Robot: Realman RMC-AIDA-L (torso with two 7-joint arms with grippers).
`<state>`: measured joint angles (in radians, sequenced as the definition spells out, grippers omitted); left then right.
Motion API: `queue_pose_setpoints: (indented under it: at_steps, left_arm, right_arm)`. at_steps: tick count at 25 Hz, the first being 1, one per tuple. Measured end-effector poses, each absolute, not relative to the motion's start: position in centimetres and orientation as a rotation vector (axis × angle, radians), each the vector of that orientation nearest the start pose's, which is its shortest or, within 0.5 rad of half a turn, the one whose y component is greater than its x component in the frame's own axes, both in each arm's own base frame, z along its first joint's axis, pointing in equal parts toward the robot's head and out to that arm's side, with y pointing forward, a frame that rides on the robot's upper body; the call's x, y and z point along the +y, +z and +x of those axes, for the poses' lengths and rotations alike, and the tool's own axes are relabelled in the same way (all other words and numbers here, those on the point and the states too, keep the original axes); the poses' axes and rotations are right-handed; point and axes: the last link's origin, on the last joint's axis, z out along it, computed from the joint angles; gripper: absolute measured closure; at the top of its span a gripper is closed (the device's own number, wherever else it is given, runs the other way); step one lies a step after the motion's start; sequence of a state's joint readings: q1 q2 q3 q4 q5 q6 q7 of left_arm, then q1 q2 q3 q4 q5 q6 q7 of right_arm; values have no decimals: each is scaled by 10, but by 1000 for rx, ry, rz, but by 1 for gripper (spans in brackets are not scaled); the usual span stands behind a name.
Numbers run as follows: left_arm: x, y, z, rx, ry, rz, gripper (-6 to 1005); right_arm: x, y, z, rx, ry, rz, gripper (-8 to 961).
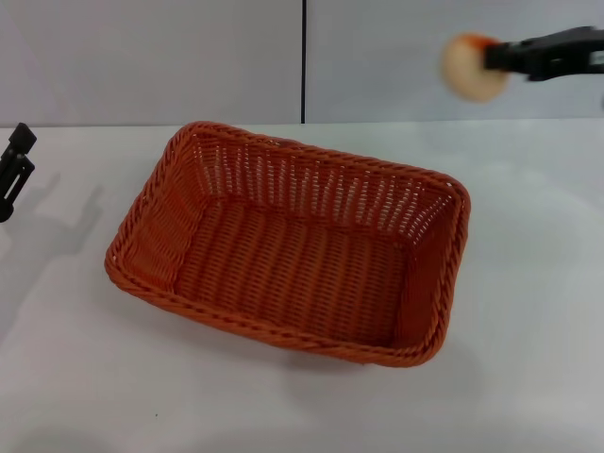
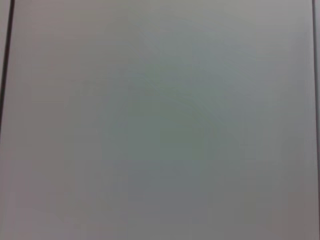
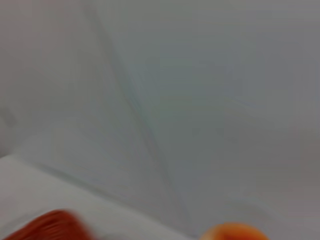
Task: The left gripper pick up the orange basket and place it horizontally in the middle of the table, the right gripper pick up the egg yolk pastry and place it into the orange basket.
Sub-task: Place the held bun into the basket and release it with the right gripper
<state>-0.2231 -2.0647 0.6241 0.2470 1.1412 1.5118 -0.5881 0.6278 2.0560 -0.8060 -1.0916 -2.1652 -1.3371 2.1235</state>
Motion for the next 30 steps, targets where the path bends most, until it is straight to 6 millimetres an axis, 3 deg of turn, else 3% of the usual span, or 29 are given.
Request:
queue_pose_setpoints:
  at_steps: [1, 2, 6, 7, 11, 15, 16, 21, 28, 30]
  left_arm:
    - [256, 38, -358, -463, -895, -1743, 396]
    - [256, 38, -358, -463, -895, -1743, 396]
    - [256, 39, -359, -463, -895, -1742, 395]
    - [256, 39, -359, -463, -895, -1742, 395]
    - [256, 38, -358, -463, -896, -1742, 395]
    - [256, 38, -358, -465, -898, -1742, 396]
    - [256, 36, -358, -472, -902, -1742, 396]
    - [255, 34, -358, -480, -904, -1742, 396]
    - [249, 32, -358, -488, -920, -1739, 395]
    - [248, 30, -358, -502, -926, -1734, 392]
  right_arm:
    - [405, 56, 188, 877, 456, -2507, 921]
    - [405, 56, 188, 877, 456, -2507, 922]
    - [391, 19, 149, 763, 530, -2702, 922]
    - [391, 19, 149, 763, 530, -2702, 922]
    - [374, -13, 123, 698, 544, -2854, 923]
    - [370, -27, 121, 695, 530, -2889, 923]
    - [368, -38, 124, 700, 532, -2897, 923]
    - [368, -55, 135, 717, 600, -2892, 924]
    - [368, -55, 140, 732, 688, -2862, 917]
    - [368, -55, 140, 732, 689, -2861, 853]
